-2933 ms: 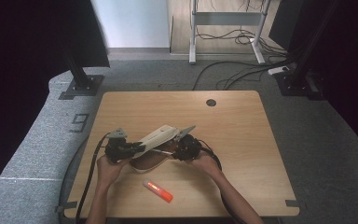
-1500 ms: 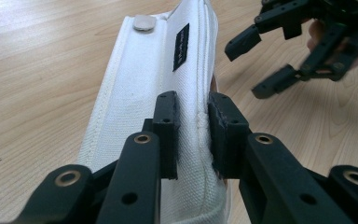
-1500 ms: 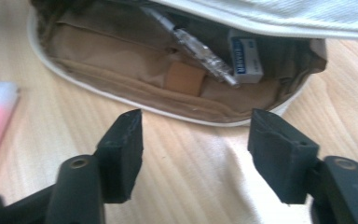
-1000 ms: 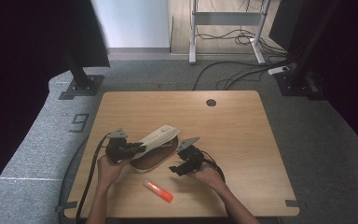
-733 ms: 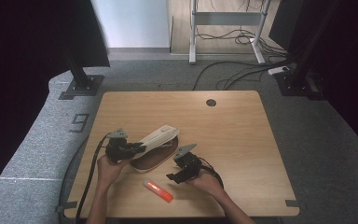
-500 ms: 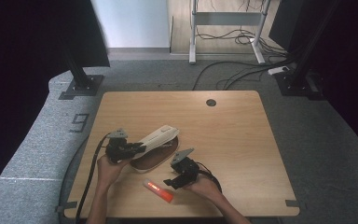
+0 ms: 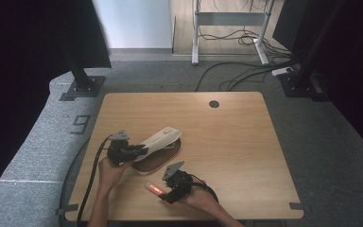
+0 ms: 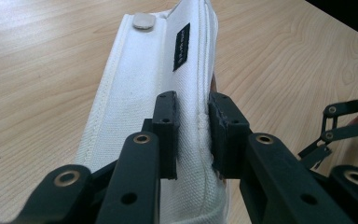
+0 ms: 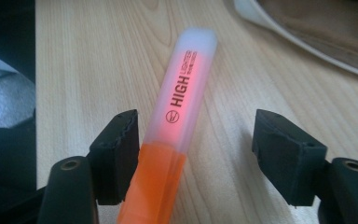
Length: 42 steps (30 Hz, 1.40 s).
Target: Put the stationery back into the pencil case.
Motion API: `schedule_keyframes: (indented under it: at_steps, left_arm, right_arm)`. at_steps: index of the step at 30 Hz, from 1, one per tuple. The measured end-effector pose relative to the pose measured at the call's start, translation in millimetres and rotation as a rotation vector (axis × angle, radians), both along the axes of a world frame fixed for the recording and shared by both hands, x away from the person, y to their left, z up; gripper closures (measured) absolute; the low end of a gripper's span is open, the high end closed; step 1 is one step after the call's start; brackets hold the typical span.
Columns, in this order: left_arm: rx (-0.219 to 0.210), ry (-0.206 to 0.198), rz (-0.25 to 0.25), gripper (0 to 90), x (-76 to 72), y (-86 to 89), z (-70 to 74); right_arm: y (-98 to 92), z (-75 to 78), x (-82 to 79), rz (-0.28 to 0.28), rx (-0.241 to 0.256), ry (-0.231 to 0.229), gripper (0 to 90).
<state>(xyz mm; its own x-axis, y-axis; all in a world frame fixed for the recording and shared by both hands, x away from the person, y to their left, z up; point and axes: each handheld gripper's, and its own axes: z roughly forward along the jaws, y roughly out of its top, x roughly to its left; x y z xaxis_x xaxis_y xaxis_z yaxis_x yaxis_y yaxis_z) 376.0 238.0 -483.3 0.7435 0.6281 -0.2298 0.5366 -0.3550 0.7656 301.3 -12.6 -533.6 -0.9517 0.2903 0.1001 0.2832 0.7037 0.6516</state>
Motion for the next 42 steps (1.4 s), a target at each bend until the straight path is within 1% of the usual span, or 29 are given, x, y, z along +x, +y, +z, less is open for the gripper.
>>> schedule_keyframes:
  at_steps: [2, 7, 9, 12, 14, 20, 22, 27, 32, 38, 42]
  left_arm:
    - [-0.001, 0.0, 0.0, 73.7, 0.1, 0.1, 0.0]
    - [0.0, 0.0, -0.002, 73.5, 0.1, -0.2, -0.2]
    - [0.0, 0.001, -0.002, 73.5, 0.1, -0.1, -0.2]
    - [0.0, 0.001, -0.002, 73.5, 0.1, -0.3, -0.2]
    - [-0.002, 0.001, -0.001, 73.5, 0.2, -0.1, -0.2]
    - [-0.002, -0.004, 0.004, 74.2, -0.4, -0.3, 0.2]
    - [-0.004, -0.001, 0.006, 74.7, -0.2, -0.1, 0.3]
    - [-0.001, -0.001, 0.007, 75.6, -0.5, 0.0, 0.6]
    - [-0.001, -0.003, 0.007, 75.8, -0.5, 0.2, 0.7]
    - [-0.003, -0.008, 0.011, 76.0, -0.7, 0.3, 1.3]
    - [-0.004, -0.01, 0.013, 76.4, -0.8, 0.3, 1.4]
  right_arm:
    - [0.1, -1.7, 0.0, 0.008, -0.007, -0.002, 37.5]
    - [-3.6, -1.2, 0.5, 0.016, -0.017, -0.027, 49.0]
    - [-6.3, -1.1, 0.3, 0.017, -0.024, -0.048, 55.1]
    - [-8.7, -0.7, 0.7, 0.013, -0.03, -0.065, 64.2]
    - [-10.0, -0.7, 1.4, 0.01, -0.027, -0.06, 65.1]
    - [-9.7, 1.2, 0.9, 0.016, -0.043, -0.077, 65.8]
    - [-10.2, 4.1, 0.7, 0.017, -0.032, -0.073, 65.8]
    - [-13.6, 13.9, 3.6, 0.005, -0.015, -0.085, 65.8]
    - [-19.7, 21.5, 10.0, -0.024, 0.015, -0.085, 65.8]
    - [-24.4, 25.1, 19.0, -0.05, 0.019, -0.092, 65.9]
    - [-27.1, 27.7, 29.3, -0.075, 0.024, -0.099, 65.8]
